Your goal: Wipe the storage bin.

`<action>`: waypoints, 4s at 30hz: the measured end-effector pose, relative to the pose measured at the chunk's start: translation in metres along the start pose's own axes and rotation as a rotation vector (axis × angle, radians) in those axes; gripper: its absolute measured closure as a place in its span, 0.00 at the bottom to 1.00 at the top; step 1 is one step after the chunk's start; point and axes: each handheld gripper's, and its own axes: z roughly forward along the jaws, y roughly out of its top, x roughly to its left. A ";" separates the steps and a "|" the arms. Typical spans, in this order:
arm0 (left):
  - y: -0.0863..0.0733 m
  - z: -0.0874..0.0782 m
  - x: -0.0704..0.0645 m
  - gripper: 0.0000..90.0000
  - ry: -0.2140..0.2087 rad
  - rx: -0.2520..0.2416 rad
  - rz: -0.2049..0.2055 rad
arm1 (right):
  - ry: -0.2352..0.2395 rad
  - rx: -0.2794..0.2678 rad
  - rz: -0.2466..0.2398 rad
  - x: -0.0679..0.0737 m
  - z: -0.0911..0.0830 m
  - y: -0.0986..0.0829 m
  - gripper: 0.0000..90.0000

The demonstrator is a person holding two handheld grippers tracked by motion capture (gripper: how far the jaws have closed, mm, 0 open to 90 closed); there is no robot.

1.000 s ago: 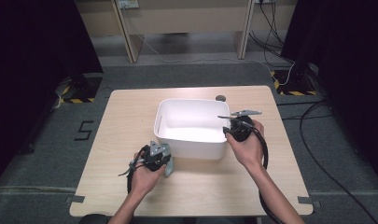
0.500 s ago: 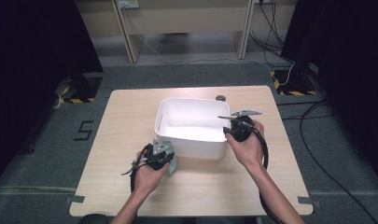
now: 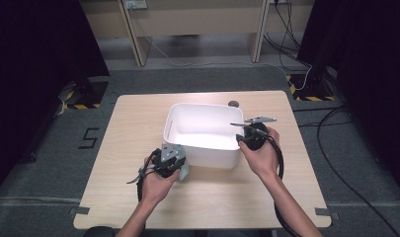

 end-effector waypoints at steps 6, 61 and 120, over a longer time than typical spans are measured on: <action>0.010 -0.008 -0.003 0.90 -0.002 -0.023 0.012 | -0.001 0.001 0.001 0.000 0.000 0.000 0.78; -0.004 0.018 -0.016 0.90 0.016 0.041 0.049 | 0.000 -0.009 -0.024 0.004 0.001 0.000 0.77; 0.005 0.026 -0.031 0.90 -0.018 0.014 0.045 | -0.005 -0.009 -0.026 0.005 0.002 -0.001 0.76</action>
